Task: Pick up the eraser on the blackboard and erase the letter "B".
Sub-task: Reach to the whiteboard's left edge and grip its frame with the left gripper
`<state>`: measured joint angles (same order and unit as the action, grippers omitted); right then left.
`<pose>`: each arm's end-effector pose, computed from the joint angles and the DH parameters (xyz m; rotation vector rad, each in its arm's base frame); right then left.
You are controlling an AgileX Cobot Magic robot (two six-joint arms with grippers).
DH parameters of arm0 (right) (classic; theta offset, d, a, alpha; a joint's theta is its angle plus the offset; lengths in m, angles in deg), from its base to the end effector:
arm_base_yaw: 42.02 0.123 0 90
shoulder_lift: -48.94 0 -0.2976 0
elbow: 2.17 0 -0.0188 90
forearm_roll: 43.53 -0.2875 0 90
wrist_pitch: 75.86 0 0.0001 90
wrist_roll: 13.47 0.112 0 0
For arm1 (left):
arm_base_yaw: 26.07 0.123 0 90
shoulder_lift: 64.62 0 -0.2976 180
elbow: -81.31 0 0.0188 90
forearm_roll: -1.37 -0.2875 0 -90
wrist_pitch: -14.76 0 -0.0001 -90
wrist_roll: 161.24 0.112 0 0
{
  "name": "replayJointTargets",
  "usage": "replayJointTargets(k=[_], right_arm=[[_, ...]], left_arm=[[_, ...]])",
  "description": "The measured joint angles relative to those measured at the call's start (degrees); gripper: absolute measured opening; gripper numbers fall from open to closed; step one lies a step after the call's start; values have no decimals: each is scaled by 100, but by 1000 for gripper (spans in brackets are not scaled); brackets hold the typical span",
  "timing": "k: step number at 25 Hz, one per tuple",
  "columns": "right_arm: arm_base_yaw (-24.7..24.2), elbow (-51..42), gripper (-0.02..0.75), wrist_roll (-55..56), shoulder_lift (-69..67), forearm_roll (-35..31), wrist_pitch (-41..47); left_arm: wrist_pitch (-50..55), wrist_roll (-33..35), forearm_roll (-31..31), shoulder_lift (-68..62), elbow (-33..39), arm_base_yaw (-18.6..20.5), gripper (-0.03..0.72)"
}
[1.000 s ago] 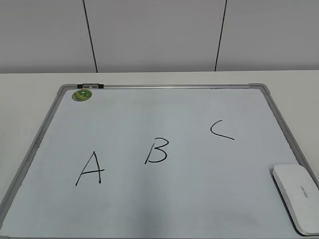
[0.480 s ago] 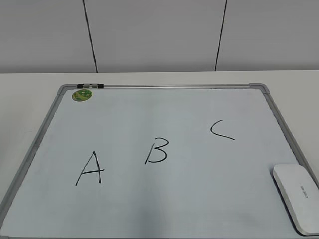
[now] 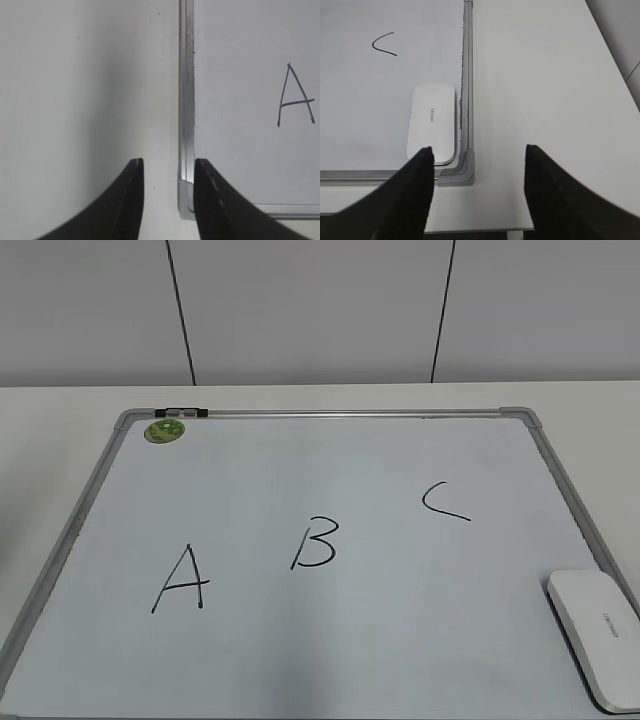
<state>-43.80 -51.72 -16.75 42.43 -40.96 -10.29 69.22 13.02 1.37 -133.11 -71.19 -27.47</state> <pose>0.0274 -0.0054 0.2741 -0.0233 2.1237 -0.1067 0.2339 -0.0057 0.2911 -0.0995 2.6246 -0.0431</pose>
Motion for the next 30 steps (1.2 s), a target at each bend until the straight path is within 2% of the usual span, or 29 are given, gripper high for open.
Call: replayJointTargets(k=[12,21,30], right_arm=[[0,0,429,0,0,0,-11],[0,0,429,0,0,0,-11],[0,0,429,0,0,0,-11]], left_arm=[[-73,0,166,-1702,-881,0,243],[-175,0,-41,-3069,-1856,0,244],[-490,0,-251,-4347,-2399,0,244]])
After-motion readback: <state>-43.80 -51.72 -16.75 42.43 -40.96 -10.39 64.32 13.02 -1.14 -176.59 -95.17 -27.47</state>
